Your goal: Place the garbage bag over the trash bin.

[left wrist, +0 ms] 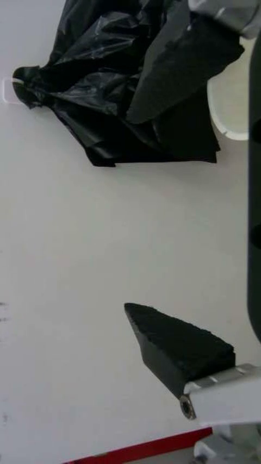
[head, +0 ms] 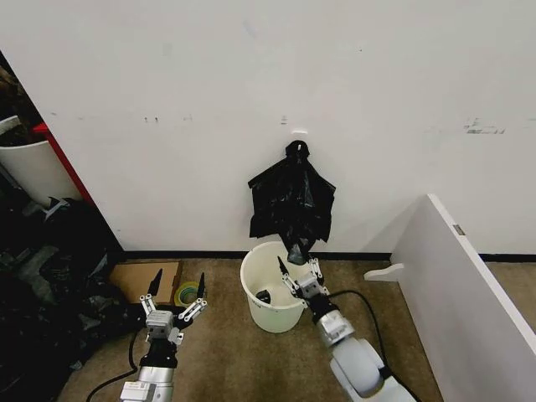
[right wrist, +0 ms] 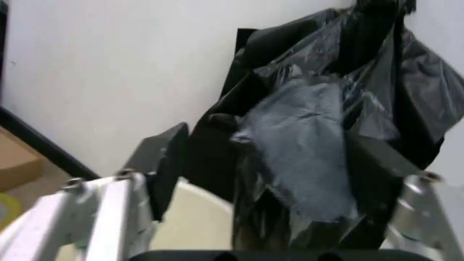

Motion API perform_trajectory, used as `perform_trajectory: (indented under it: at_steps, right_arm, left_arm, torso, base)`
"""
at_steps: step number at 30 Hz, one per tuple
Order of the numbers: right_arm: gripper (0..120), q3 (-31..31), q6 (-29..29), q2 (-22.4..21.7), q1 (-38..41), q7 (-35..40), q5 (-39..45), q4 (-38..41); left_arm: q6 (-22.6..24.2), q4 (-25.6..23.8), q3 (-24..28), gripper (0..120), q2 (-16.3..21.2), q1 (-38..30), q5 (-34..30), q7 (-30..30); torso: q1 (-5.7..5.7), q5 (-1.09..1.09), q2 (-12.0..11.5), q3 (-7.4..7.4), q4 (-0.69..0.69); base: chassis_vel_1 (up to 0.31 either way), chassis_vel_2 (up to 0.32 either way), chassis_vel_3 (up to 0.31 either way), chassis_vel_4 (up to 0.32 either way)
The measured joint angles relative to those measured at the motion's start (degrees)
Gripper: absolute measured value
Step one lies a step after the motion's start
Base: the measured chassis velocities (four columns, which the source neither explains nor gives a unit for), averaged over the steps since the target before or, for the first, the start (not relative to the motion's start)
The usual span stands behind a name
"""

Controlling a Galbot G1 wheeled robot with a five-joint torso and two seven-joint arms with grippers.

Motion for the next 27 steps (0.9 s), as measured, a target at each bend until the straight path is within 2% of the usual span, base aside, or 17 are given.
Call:
perform_trajectory:
  at_steps: [1,3,7,13,18,22,26,27]
  right_arm:
    - [79,-0.6,-0.9,0.5,0.9,0.9,-1.3,-0.6]
    - [81,-0.8,-1.2,0.7,1.2,1.1,-1.8,-0.8]
    - [98,-2.5,-4.1,2.7,4.6,3.3,-5.8,-3.8]
    - [100,-3.7,-8.4,3.3,7.3,5.0,-6.1,-5.8]
    - [92,-4.5,-11.3,3.6,9.1,6.5,-5.4,-7.5]
    - [74,-5.0,-14.6,3.8,10.7,7.8,-5.0,-9.7]
    - [68,-5.6,-17.1,3.8,11.7,9.5,-3.6,-10.9]
    - [61,-5.7,-18.2,3.7,12.2,10.3,-3.2,-11.5]
  left_arm:
    - [0.0,0.0,0.0,98,-0.2,0.1,0.1,0.0]
    - [-0.1,0.0,0.0,98,-0.2,0.1,0.1,0.0]
    - [-0.2,0.0,-0.1,98,-0.6,0.2,0.2,0.0]
    - [-0.6,0.1,-0.4,98,-0.7,0.2,0.1,-0.1]
    - [-0.9,0.4,-0.3,98,-0.8,0.1,0.1,-0.1]
    - [-0.9,0.6,-0.2,98,-0.8,-0.2,-0.1,-0.1]
    - [-1.0,0.8,-0.2,98,-0.7,-0.5,-0.3,-0.1]
    - [-1.0,1.0,-0.3,98,-0.8,-0.6,-0.3,-0.1]
  torso:
    - [0.00,0.00,0.0,0.00,0.00]
    - [0.00,-0.01,0.0,0.00,0.00]
    - [0.00,0.00,0.0,0.00,0.00]
    - [0.00,-0.01,0.0,0.00,-0.01]
    - [0.00,0.00,0.0,0.00,0.00]
    - [0.00,0.00,0.0,0.00,-0.01]
    - [0.00,0.00,0.0,0.00,0.00]
    - [0.00,0.00,0.0,0.00,0.00]
  base:
    - [0.000,0.000,0.000,0.000]
    - [0.000,0.000,0.000,0.000]
    - [0.000,0.000,0.000,0.000]
    - [0.000,0.000,0.000,0.000]
    - [0.000,0.000,0.000,0.000]
    - [0.000,0.000,0.000,0.000]
    - [0.000,0.000,0.000,0.000]
    - [0.000,0.000,0.000,0.000]
